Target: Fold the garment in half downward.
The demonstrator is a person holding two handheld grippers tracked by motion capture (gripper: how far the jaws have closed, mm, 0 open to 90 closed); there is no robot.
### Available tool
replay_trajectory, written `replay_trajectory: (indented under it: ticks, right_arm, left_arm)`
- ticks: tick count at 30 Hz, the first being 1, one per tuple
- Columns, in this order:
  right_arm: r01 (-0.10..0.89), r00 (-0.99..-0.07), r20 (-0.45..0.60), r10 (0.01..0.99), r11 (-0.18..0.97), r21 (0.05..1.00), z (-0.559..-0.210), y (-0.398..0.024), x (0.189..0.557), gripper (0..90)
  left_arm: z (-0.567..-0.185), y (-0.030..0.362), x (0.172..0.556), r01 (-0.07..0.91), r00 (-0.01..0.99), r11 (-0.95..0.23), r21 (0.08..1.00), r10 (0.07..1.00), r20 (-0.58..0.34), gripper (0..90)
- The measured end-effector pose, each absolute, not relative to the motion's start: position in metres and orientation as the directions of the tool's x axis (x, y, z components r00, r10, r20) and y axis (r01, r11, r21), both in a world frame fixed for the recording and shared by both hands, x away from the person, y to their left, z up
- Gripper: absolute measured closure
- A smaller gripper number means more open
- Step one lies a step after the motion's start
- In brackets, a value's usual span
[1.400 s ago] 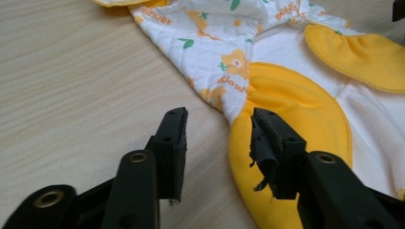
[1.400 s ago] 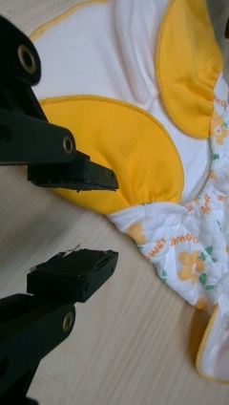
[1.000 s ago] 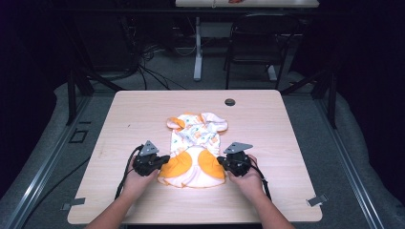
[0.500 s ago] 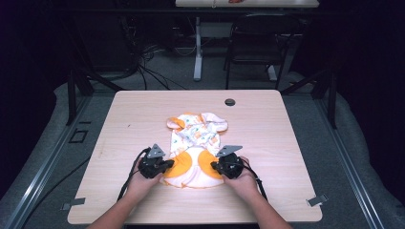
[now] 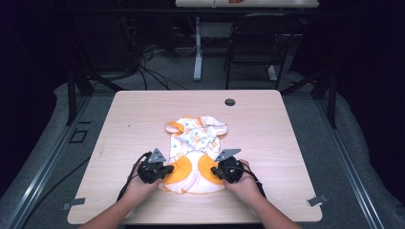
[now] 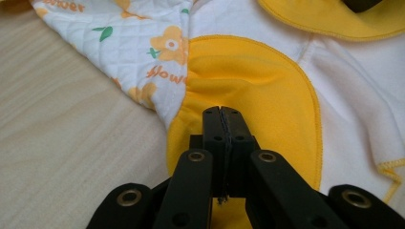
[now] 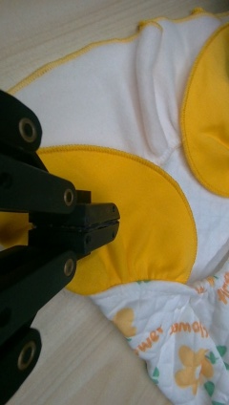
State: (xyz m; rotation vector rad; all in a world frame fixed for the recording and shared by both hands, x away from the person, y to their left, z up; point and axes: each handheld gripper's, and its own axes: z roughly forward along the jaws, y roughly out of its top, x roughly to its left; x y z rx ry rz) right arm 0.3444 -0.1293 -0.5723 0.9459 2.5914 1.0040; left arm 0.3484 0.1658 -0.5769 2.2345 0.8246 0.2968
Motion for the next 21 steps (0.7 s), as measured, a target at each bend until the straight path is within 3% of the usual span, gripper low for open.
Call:
replay_trajectory:
  ticks: [21]
  right_arm:
    - [0.483,-0.805,0.079,0.588,0.573,0.662,-0.573,-0.131,0.315,89.7]
  left_arm:
    - [-0.577,0.175,0.318,0.489,0.787,-0.525,0.696,0.610,-0.093,90.0]
